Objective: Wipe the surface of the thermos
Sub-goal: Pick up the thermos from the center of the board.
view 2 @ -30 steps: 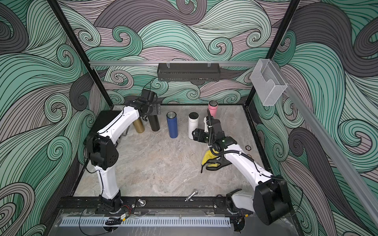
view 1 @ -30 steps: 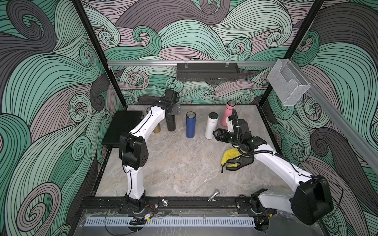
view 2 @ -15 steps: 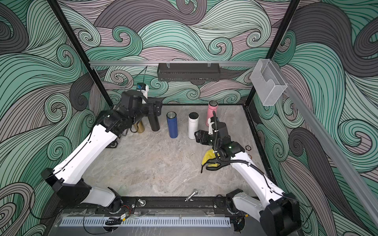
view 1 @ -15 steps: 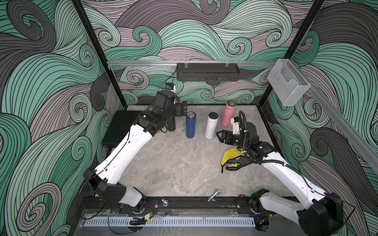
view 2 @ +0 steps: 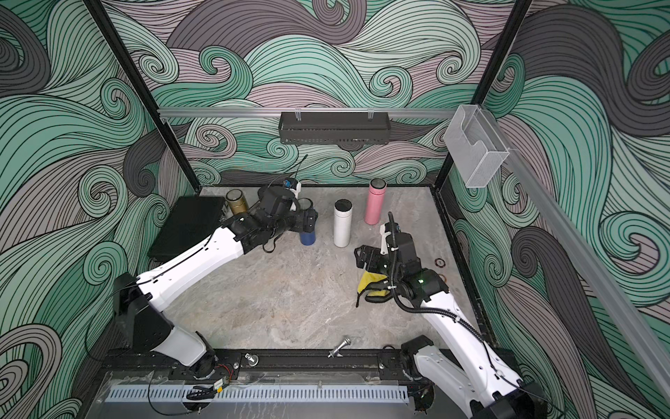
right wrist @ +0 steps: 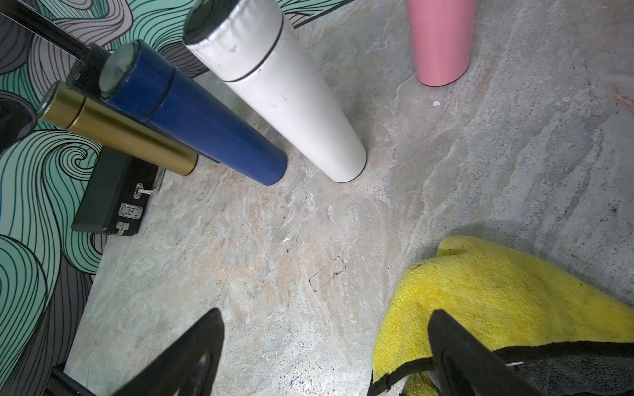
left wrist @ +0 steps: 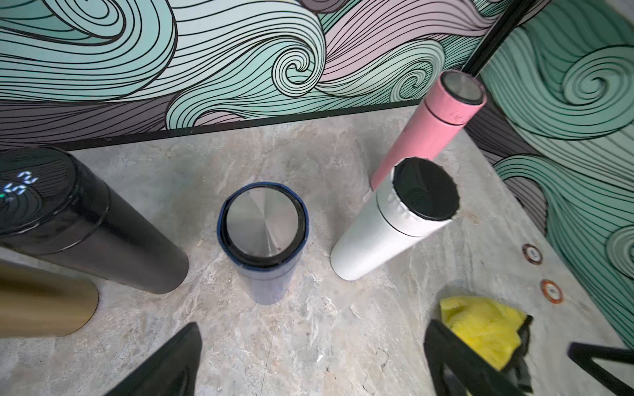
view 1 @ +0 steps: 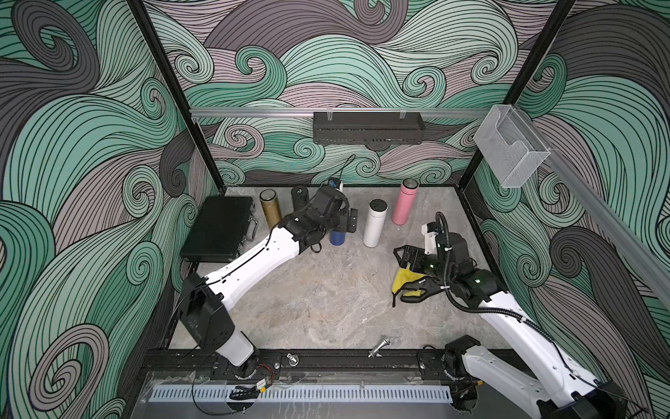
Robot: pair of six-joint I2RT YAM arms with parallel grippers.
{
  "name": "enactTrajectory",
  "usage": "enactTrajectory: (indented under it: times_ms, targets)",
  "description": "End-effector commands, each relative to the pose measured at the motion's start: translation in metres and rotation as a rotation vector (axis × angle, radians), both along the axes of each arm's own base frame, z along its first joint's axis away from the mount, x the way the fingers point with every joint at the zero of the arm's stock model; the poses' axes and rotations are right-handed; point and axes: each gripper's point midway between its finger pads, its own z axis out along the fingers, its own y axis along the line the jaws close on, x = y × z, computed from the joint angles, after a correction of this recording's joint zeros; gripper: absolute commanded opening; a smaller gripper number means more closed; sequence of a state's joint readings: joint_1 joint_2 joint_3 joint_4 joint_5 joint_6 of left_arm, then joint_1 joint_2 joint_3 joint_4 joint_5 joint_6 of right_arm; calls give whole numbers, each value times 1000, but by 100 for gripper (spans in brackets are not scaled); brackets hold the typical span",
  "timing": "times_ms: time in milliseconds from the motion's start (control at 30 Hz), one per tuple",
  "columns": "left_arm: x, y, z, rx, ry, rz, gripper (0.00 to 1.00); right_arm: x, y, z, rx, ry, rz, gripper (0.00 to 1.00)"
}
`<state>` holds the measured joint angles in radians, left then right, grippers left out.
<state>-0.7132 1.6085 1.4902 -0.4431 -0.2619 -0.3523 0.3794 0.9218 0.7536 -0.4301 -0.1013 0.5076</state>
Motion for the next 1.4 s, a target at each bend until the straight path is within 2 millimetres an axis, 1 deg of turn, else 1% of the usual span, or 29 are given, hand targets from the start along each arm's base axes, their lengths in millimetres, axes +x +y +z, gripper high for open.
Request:
enactTrajectory:
  times_ms: [0,100,167,267,400,500,733,967,1033,1100,1167,1367]
  targets:
    - [17,0,12,3,-66,58,99,5,-3,6,-10,-16,-8,93]
    - [30,-1,-1,31,-65,74,99,9,-2,6,-2,-13,-9,92]
    - [39,6,-9,51,-50,118,99,11,-1,6,3,-10,-6,92]
    - [51,14,-22,43,-18,139,99,13,-1,3,2,-1,-8,92]
    - [65,14,-36,37,1,133,99,15,-2,0,0,5,-10,91]
    - [74,14,-42,55,-1,143,98,17,-2,-1,0,7,-14,91]
    - [79,6,-49,37,4,122,94,21,-5,-3,3,11,-27,91]
    - [89,3,-58,67,-1,120,91,23,-4,-7,10,21,-27,90]
    - [93,0,-60,72,-5,117,89,23,-5,-7,10,20,-31,90]
    - [96,-3,-61,71,-3,113,82,23,-6,-6,14,21,-36,90]
    - [97,-5,-62,68,0,110,79,22,-7,-5,13,19,-41,90]
    - [99,-5,-75,88,20,118,74,20,-10,-3,20,8,-57,90]
